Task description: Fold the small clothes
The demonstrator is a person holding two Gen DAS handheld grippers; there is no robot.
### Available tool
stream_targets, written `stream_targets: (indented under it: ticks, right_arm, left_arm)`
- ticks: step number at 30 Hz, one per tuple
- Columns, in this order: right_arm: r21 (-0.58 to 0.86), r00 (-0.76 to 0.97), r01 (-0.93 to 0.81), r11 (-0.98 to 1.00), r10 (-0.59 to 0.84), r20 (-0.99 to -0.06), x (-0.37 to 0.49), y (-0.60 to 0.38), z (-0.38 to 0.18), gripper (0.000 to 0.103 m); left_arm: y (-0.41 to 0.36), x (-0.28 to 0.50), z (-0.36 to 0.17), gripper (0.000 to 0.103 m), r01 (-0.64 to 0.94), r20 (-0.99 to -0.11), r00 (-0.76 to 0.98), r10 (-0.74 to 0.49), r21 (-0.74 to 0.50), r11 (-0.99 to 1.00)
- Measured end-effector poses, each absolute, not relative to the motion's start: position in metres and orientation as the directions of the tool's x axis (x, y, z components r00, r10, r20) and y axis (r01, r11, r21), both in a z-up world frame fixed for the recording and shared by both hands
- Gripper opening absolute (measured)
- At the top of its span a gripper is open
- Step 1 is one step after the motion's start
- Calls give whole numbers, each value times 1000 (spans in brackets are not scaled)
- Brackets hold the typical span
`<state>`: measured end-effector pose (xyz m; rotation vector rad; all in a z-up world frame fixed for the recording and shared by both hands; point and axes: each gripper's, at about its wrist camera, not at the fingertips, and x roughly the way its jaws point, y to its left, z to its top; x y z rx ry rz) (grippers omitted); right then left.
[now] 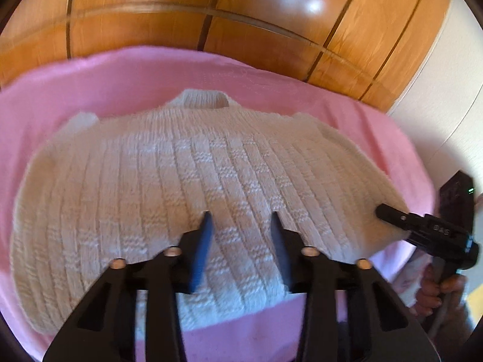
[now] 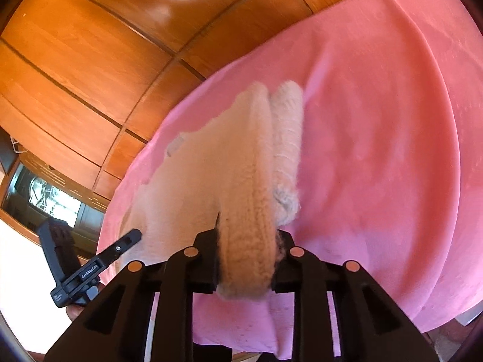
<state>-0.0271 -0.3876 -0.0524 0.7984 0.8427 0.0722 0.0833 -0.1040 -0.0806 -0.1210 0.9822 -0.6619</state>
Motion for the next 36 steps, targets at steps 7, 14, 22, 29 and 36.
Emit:
stream_targets:
  ticks: [7, 14, 22, 29, 36]
  right_arm:
    - [682, 701, 108, 723, 431, -568, 3, -362, -6, 20]
    - [681, 672, -185, 709, 597, -439, 48, -281, 53, 18]
    - [666, 441, -339, 665, 738, -512, 103, -138, 8, 16]
    - [548, 350, -425, 720, 689, -635, 90, -81, -34, 16]
    - [550, 415, -442, 708, 705, -574, 74, -87, -19, 15]
  left_arm:
    - [-54, 101, -76, 28, 385, -629, 344, -697, -583, 716]
    - [35, 120, -51, 49, 269, -489, 404, -773, -744, 611]
    - [98, 122, -50, 68, 207, -312, 398, -863, -886, 416]
    - [88, 131, -86, 71, 115, -389, 315, -866, -890, 441]
    - [65, 147, -102, 71, 74, -401, 261, -878, -898, 433]
